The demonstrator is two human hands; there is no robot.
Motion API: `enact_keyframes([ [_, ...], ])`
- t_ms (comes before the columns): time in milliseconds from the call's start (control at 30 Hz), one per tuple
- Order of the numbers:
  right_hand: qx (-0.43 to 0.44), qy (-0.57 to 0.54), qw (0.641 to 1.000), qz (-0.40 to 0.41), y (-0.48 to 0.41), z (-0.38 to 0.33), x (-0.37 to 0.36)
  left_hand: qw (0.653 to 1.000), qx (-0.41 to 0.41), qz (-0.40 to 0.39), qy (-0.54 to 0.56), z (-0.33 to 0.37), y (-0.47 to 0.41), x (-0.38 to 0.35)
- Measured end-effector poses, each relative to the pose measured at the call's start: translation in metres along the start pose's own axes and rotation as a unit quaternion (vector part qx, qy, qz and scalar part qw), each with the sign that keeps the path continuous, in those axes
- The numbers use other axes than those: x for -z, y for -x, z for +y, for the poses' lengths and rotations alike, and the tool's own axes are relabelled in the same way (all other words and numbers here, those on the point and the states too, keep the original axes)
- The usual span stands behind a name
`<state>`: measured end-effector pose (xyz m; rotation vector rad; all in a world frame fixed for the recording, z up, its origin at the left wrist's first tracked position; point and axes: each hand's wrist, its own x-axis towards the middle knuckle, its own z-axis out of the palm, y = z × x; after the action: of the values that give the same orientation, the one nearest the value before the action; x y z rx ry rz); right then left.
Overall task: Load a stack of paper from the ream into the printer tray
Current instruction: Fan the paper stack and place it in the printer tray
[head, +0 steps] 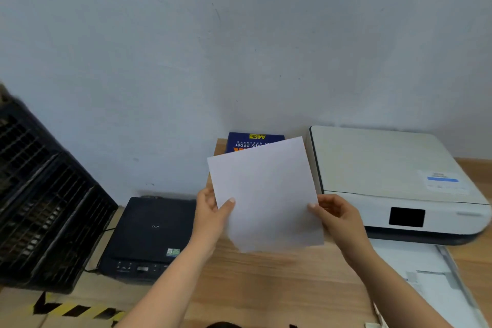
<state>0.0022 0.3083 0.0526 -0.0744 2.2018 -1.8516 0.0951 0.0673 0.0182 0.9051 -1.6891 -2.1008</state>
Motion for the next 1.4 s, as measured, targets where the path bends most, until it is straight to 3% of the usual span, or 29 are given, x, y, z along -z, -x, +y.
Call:
enact_keyframes([
  [167, 0.021, 0.047, 0.998, 0.020, 0.002, 0.017, -0.008, 0.998, -0.060, 0.023, -0.013, 0.002, -0.001, 0.001],
  [433, 0.038, 0.128, 0.990, 0.036, 0.008, 0.043, -0.029, 0.996, -0.084, 0.007, -0.039, -0.004, 0.004, 0.002],
  [667, 0.095, 0.095, 0.989, 0.059, 0.007, 0.037, -0.034, 0.990, -0.142, -0.001, -0.021, -0.007, 0.005, 0.000],
  [800, 0.142, 0.096, 0.983, 0.070, 0.004, 0.030, -0.035, 0.974, -0.211, -0.018, -0.085, -0.011, 0.009, 0.001],
  [1000, 0.236, 0.175, 0.954, 0.059, 0.004, 0.035, -0.038, 0.922, -0.290, -0.010, -0.257, -0.022, 0.010, 0.011],
  [1067, 0.271, 0.226, 0.935, 0.030, 0.001, 0.041, -0.037, 0.915, -0.276, -0.036, -0.291, -0.025, 0.008, 0.017],
  [1200, 0.299, 0.290, 0.909, -0.004, -0.005, 0.044, -0.035, 0.929, -0.234, -0.065, -0.280, -0.022, 0.004, 0.025],
  [1400, 0.348, 0.278, 0.894, 0.038, -0.008, 0.034, -0.028, 0.930, -0.272, -0.035, -0.244, -0.008, 0.002, 0.022],
])
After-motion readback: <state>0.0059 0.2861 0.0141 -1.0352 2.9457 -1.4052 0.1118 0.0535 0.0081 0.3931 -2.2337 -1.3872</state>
